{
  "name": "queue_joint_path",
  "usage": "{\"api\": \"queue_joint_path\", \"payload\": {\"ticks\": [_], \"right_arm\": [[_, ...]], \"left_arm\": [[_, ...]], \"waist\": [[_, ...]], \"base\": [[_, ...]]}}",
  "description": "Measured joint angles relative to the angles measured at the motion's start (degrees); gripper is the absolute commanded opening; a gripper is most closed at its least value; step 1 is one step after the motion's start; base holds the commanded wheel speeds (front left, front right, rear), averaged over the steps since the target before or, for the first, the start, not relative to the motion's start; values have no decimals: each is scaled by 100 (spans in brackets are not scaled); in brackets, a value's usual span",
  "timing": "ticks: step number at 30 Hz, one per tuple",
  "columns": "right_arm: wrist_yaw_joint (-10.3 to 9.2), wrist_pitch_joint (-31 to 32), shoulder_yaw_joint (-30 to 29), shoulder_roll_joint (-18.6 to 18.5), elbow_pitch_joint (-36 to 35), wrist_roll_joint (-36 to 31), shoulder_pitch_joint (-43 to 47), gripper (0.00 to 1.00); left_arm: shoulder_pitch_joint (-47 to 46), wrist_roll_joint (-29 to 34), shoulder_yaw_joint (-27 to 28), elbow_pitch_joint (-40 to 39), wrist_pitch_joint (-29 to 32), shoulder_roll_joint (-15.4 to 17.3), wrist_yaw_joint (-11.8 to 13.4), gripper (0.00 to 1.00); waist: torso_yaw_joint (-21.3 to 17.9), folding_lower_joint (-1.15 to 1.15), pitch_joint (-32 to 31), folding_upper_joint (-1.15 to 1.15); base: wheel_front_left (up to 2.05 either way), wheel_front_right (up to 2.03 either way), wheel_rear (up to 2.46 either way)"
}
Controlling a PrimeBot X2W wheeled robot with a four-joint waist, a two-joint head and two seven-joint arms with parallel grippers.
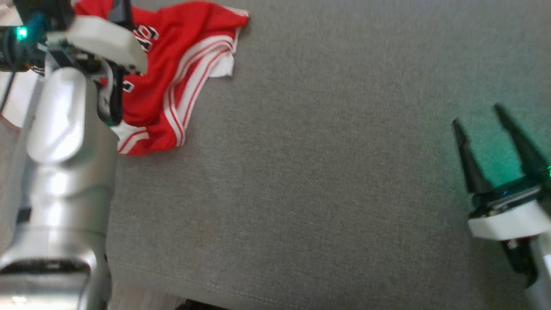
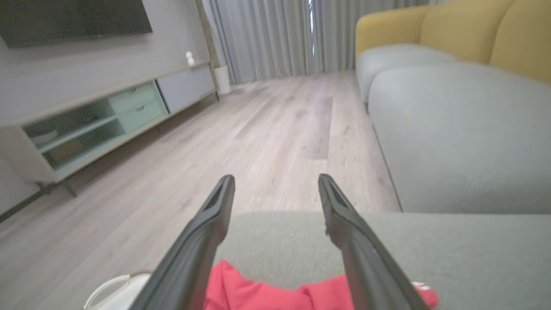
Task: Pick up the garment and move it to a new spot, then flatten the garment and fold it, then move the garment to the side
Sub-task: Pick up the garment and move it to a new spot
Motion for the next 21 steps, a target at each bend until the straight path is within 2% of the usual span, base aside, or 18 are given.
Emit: {"api": "queue_joint_path", "payload": {"ticks": [7,10,14,15,16,17,21], "right_arm": [[0,86,-130,-427,-734,178,-179,100],[0,224,-178,-555,-1048,190,-222,100],[0,342,-300,-598,-1279,231,-218,100],[0,364,-321,-598,-1304,231,-215,100],[0,378,-339,-598,-1332,231,-213,100],[0,378,-339,-598,-1332,231,-213,100],[0,383,-392,-589,-1368,230,-197,100]], "left_arm": [[-649,-69,259,2312,412,67,444,100],[-669,-78,299,2903,567,58,706,100],[-955,-250,426,3243,584,43,747,100],[-1017,-330,498,3301,584,25,728,16],[-1049,-428,536,3341,584,13,627,0],[-1049,-428,536,3341,584,13,627,0],[-1132,-547,555,3437,555,11,308,0]], "waist": [[-154,0,633,0],[-238,-1,830,0],[-310,-2,1034,0],[-320,-1,1065,0],[-323,-2,1088,0],[-323,-2,1088,0],[-287,-2,1100,0]], "base": [[0,0,0],[0,0,0],[0,0,0],[0,0,0],[0,0,0],[0,0,0],[0,0,0]]}}
